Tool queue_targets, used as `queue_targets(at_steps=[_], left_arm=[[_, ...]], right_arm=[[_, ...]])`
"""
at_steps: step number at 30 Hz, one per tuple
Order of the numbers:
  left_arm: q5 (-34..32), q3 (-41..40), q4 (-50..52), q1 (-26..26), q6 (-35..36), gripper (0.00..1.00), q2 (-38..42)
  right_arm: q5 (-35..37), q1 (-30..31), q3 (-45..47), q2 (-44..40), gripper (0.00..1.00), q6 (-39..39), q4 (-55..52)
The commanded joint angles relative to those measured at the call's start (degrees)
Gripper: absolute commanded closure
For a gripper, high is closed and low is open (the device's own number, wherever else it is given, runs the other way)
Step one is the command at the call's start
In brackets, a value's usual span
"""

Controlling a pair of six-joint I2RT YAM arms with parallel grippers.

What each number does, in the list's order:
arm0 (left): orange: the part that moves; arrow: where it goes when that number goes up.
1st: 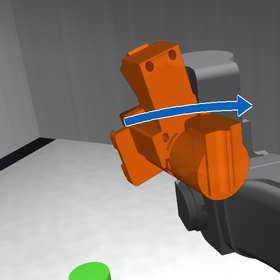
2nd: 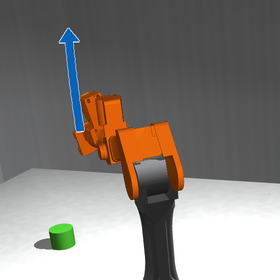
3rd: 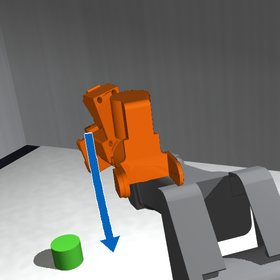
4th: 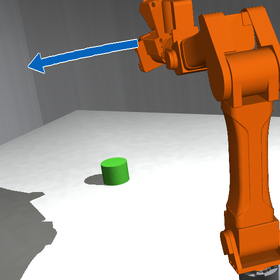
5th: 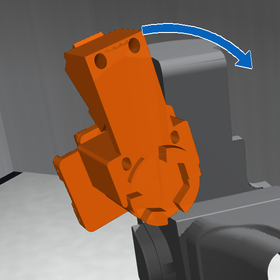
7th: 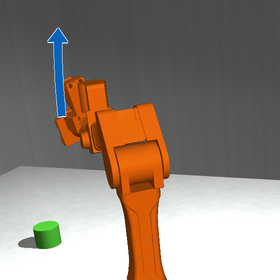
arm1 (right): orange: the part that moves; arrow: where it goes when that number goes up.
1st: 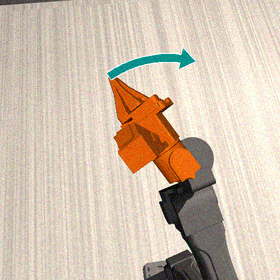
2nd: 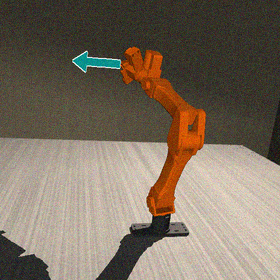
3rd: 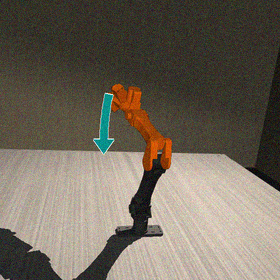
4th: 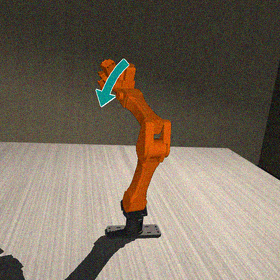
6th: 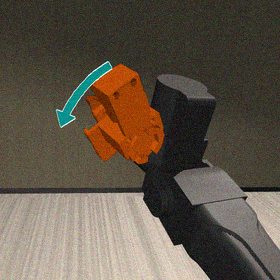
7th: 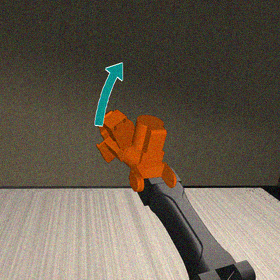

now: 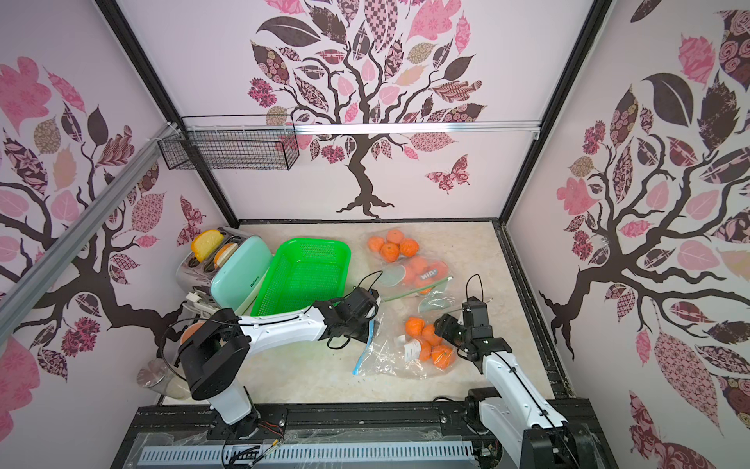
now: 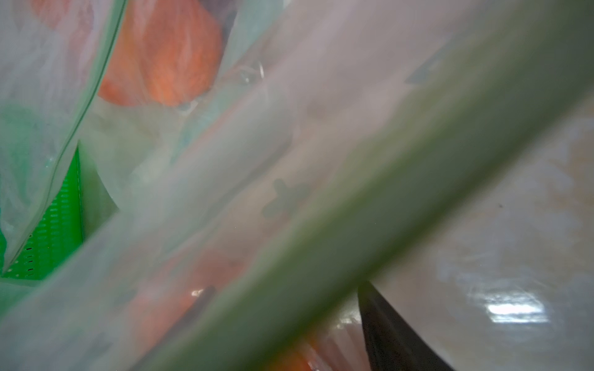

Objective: Open the zip-top bag and take out the orange
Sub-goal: Open the zipper of the food storage bag at the center of the board.

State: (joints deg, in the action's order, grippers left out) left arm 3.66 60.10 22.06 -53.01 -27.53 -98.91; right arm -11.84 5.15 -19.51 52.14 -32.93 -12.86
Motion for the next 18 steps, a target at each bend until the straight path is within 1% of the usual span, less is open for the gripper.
queue_targets(at_steps=[1, 4, 8, 10, 12, 13, 15, 16, 18], left_arm=[[-0.76, 0.64, 0.42, -0.07, 0.59, 1.0, -0.38], [-0.41, 0.07, 0.17, -0.07, 0.48, 1.0, 0.27], [-0.74, -0.6, 0.17, -0.07, 0.06, 0.95, 0.88], [-0.95, -0.86, 0.17, -0.07, -0.13, 0.92, 1.08], [-1.02, -1.08, 0.26, -0.07, -0.4, 0.83, 1.53], [-1.03, -1.4, 0.13, -0.07, -0.55, 0.8, 1.99], [-1.2, -2.03, 0.0, -0.07, -0.99, 0.75, 2.99], [-1.33, -2.25, 0.07, -0.07, -1.2, 0.71, 3.51], [-1.35, -2.77, 0.26, -0.07, -1.47, 0.68, 4.41]], right_arm=[[0.51, 0.48, -1.53, 0.34, 0.43, -0.1, -1.28], [-0.45, 0.48, -1.31, 0.6, 0.6, 0.16, -0.33], [-1.71, 0.48, -1.58, 0.12, 0.84, 0.76, -0.36], [-1.42, 0.48, -1.59, -0.99, 0.9, 0.93, -0.32], [-1.13, 0.48, -1.84, -3.01, 0.98, 1.16, -0.56], [-0.14, 0.48, -2.15, -4.41, 1.0, 1.11, -0.95], [1.68, 0.47, -2.84, -7.56, 1.0, 1.5, -1.58], [2.79, 0.43, -3.41, -9.26, 1.0, 1.68, -2.0], [5.2, 0.4, -5.2, -11.4, 1.0, 2.77, -3.69]])
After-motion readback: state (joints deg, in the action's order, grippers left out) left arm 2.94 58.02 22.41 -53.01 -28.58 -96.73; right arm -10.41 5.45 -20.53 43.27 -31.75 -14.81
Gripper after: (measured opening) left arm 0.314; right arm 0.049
